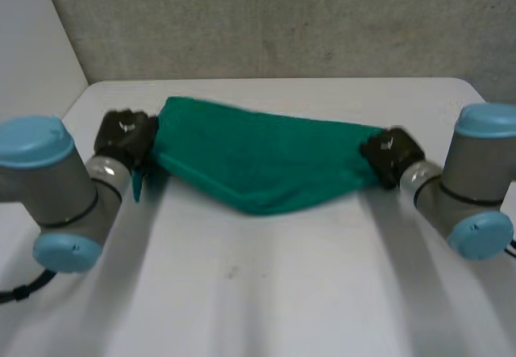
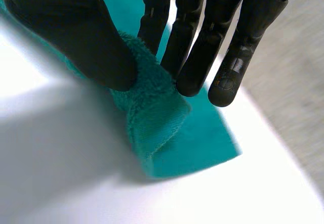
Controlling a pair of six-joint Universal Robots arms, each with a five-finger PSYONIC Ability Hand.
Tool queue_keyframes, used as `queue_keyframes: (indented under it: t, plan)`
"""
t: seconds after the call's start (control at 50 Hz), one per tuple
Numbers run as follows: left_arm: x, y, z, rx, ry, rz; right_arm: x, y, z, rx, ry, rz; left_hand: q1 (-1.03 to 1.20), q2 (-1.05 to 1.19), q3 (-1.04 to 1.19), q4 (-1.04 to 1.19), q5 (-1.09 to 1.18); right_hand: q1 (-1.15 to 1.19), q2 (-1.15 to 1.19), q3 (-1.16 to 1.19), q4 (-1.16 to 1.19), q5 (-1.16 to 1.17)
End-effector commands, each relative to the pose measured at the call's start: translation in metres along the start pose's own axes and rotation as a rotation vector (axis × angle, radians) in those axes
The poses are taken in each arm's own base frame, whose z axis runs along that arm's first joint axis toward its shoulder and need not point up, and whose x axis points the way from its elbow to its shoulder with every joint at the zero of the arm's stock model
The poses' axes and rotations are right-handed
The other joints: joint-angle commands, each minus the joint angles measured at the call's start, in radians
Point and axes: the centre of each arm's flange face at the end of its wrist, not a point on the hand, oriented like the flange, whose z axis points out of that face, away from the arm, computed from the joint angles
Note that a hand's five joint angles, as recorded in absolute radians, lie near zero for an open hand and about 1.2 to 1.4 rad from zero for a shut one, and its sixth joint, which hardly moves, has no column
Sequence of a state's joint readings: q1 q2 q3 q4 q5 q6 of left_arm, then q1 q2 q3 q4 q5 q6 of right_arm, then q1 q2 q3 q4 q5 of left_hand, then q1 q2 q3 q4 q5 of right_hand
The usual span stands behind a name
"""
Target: Fold the towel.
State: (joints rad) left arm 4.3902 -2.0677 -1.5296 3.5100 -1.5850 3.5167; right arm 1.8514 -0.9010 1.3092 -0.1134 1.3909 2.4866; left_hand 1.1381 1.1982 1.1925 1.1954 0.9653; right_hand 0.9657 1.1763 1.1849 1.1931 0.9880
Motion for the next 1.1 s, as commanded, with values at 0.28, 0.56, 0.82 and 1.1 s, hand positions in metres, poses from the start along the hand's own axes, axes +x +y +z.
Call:
queue_keyframes:
  t: [0.28,0.56,0.82,1.1]
  plan:
    - [0.005,0.012,-0.059,-0.083,0.066,0.002,0.021,-0.034,-0.083,-0.123,-0.081,-0.19,0.258,0.198,0.204,0.201,0.256,-0.511,-0.721,-0.73,-0.738,-0.708]
    - [0.007,0.007,-0.062,-0.064,0.088,0.002,0.015,-0.047,-0.039,-0.092,-0.127,0.053,0.258,0.198,0.204,0.201,0.256,-0.481,-0.692,-0.701,-0.709,-0.678]
    - [0.006,0.008,-0.061,-0.064,0.085,0.0,-0.009,-0.022,-0.007,-0.192,-0.224,0.09,0.258,0.198,0.204,0.201,0.256,-0.438,-0.648,-0.657,-0.665,-0.634]
    - [0.004,0.009,-0.06,-0.067,0.08,-0.001,-0.02,-0.009,-0.001,-0.214,-0.245,0.121,0.258,0.198,0.204,0.201,0.256,-0.065,-0.275,-0.284,-0.292,-0.262]
